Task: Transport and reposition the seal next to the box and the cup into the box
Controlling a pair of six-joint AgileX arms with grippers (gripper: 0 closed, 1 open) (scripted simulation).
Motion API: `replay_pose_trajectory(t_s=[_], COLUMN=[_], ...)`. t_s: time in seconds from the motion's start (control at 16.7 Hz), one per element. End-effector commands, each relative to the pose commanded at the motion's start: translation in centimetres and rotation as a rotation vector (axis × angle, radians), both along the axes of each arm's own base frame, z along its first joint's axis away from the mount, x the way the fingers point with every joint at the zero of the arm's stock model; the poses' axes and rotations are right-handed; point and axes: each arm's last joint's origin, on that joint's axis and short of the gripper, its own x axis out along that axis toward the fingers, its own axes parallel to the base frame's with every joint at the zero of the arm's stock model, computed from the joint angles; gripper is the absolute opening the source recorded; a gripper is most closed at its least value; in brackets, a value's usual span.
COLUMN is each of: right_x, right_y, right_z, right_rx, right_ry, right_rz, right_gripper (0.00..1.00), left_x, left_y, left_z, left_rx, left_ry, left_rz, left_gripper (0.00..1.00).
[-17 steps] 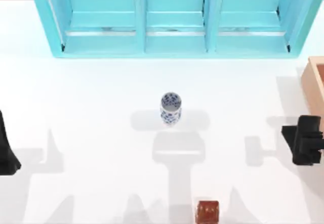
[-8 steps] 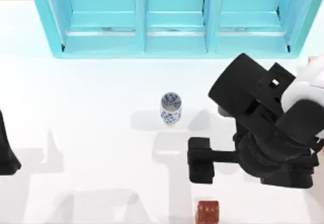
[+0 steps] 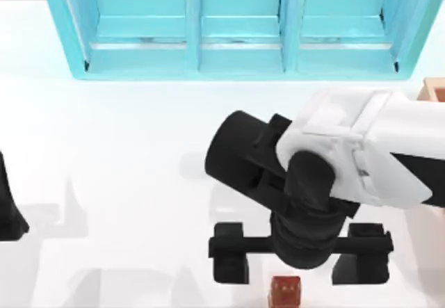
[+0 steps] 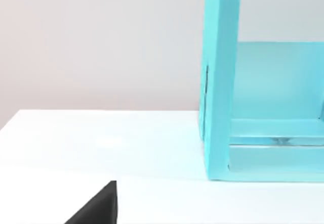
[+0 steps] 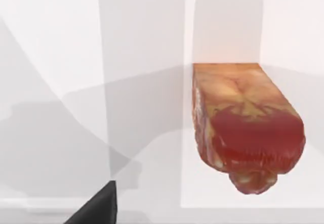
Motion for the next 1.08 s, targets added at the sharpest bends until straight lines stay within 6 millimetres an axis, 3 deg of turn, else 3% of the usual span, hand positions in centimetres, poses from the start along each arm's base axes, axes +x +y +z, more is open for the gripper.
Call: replay_pose_trajectory(t_s=[0.36, 0.84, 1.08], right_x=[0.1, 0.1, 0.0], right_y=[-0.1, 0.0, 0.0], right_z=[-0.5, -7.6, -8.0], right_rx=[-0.001, 0.003, 0.0], right_ry=[0.001, -0.002, 0.0], right_rz=[-0.001, 0.0, 0.0], right_gripper=[1.0, 1.0, 1.0], left_x=[0.0, 0.0, 0.0], left_y=[0.0, 0.0, 0.0], left_z=[0.0, 0.0, 0.0], left_rx=[0.0, 0.0, 0.0], left_ry=[0.0, 0.0, 0.0], left_rz=[0.0, 0.0, 0.0], left_gripper=[1.0, 1.0, 1.0])
